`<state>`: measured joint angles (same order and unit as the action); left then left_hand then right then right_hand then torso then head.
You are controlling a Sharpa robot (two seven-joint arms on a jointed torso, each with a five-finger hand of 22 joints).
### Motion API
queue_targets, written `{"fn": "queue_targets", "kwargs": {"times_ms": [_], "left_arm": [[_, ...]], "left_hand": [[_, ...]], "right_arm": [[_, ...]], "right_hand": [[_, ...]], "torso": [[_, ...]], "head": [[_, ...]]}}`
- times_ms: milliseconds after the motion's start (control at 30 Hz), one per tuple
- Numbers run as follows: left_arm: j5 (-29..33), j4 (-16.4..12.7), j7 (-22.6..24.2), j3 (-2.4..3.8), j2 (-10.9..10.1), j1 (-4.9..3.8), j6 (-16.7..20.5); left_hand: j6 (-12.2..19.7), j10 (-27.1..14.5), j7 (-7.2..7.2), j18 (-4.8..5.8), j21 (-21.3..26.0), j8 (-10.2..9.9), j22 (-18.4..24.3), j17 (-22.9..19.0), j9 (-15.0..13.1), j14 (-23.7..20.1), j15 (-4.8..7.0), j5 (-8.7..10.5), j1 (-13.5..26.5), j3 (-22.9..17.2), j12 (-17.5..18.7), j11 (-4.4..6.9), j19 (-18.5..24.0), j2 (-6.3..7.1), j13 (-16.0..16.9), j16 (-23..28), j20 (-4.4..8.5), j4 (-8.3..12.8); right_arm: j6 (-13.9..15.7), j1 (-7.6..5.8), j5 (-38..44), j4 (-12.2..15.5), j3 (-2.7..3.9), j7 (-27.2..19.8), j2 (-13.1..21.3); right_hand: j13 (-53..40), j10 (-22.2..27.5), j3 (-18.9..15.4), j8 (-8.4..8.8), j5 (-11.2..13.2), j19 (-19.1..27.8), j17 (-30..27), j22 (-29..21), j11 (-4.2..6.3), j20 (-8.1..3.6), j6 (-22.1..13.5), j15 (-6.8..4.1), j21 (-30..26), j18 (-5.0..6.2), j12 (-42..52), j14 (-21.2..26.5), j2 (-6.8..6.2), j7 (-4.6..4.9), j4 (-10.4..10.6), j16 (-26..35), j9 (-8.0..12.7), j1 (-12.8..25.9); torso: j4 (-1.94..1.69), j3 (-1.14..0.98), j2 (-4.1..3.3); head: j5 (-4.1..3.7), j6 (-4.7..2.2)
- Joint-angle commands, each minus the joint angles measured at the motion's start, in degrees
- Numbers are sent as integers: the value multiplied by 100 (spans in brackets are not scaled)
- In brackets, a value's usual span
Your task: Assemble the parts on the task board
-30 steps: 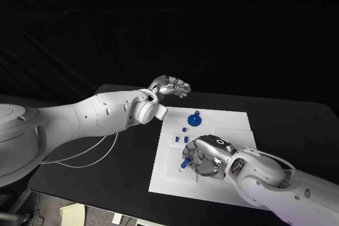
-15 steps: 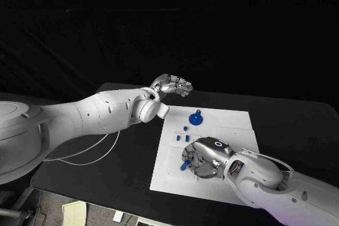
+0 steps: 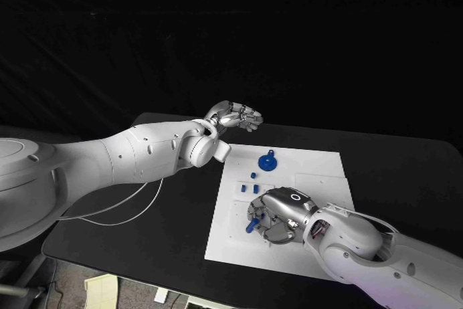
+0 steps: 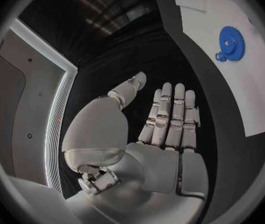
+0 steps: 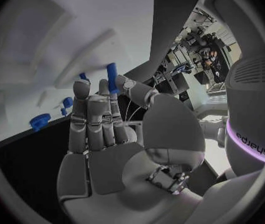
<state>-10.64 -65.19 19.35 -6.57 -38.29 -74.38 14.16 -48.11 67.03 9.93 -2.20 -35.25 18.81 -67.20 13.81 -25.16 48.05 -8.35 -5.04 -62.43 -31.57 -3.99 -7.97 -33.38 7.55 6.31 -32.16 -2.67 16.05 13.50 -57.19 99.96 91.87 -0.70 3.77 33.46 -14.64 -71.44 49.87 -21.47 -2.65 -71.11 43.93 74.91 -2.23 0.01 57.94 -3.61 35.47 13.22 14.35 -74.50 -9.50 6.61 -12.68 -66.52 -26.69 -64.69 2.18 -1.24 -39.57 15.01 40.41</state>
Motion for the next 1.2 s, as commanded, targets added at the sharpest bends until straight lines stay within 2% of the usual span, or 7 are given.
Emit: {"fn": "queue_targets", "kwargs": {"times_ms": [33, 300, 500, 633, 700, 1067, 1200], "left_arm": [[27, -11, 30, 7, -3, -10, -65], [27, -16, 28, 7, -4, -10, -68], [27, -17, 28, 7, -8, -10, -65], [26, -8, 32, 7, -4, -10, -65], [26, -7, 31, 7, -3, -10, -64], [26, -8, 30, 7, 1, -10, -74], [26, -7, 29, 7, -7, -10, -68]], "left_hand": [[25, -51, -3, -119, 29, 33, -9, 8, 10, 8, -35, 32, -4, 30, -11, 0, 1, -56, -8, 34, -26, 0], [25, -51, -3, -119, 29, 33, -9, 8, 10, 8, -35, 32, -4, 30, -11, 0, 1, -56, -8, 34, -26, 0], [25, -52, -3, -119, 30, 34, -9, 9, 10, 8, -35, 32, -5, 30, -11, 0, 1, -56, -8, 35, -26, 0], [24, -53, -3, -119, 31, 34, -10, 11, 9, 7, -35, 32, -6, 29, -11, 0, 1, -55, -9, 37, -26, 0], [24, -53, -4, -119, 32, 35, -10, 12, 9, 7, -35, 32, -7, 29, -10, 0, 1, -54, -10, 38, -26, 0], [23, -54, -4, -118, 35, 36, -12, 17, 10, 6, -36, 32, -7, 29, -11, -1, 2, -55, -12, 44, -27, -2], [23, -54, -4, -118, 36, 36, -13, 19, 10, 6, -37, 32, -7, 29, -11, -1, 3, -54, -13, 46, -28, -2]], "right_arm": [[-79, 6, 242, -9, -5, 83, -32], [-247, 6, 521, 14, -29, 164, -67], [-308, 4, 889, 37, -139, 241, -118], [-307, 4, 1130, 100, -236, 319, -156], [-332, 4, 1134, 111, -261, 324, -165], [-322, 4, 1085, 90, -293, 307, -216], [-232, 4, 925, 67, -298, 261, -206]], "right_hand": [[-9, -47, 2, -25, -15, 16, 9, 113, 1, -40, 37, -60, 21, 178, 37, 42, 65, -13, -46, -34, -19, 11], [-9, -47, 2, -25, -15, 16, 9, 113, 1, -40, 37, -60, 21, 178, 37, 42, 65, -13, -46, -34, -19, 11], [-14, -49, 0, -29, -16, 18, 11, 115, 3, -40, 45, -61, 25, 178, 39, 40, 35, -17, -66, -36, -24, 9], [-19, -52, 1, -33, -16, 17, 13, 115, 4, -38, 54, -62, 31, 178, 42, 39, 17, -20, -75, -39, -27, 12], [-21, -53, 2, -34, -15, 17, 14, 115, 4, -37, 57, -63, 32, 178, 42, 38, 9, -21, -77, -40, -29, 12], [-27, -54, 8, -34, -15, 18, 16, 114, 5, -31, 63, -63, 37, 178, 43, 38, -10, -23, -68, -41, -32, 21], [-29, -19, 7, -10, -22, 39, 7, 108, -7, -16, 34, -52, 32, 178, 24, 49, -64, -11, -48, -23, -26, 52]], "torso": [[1, 2, 1], [0, 2, 1], [5, 1, 2], [2, 1, 2], [2, 1, 2], [0, 1, 2], [1, 0, 1]], "head": [[2, 17], [5, 31], [12, 40], [17, 50], [17, 50], [15, 55], [15, 53]]}}
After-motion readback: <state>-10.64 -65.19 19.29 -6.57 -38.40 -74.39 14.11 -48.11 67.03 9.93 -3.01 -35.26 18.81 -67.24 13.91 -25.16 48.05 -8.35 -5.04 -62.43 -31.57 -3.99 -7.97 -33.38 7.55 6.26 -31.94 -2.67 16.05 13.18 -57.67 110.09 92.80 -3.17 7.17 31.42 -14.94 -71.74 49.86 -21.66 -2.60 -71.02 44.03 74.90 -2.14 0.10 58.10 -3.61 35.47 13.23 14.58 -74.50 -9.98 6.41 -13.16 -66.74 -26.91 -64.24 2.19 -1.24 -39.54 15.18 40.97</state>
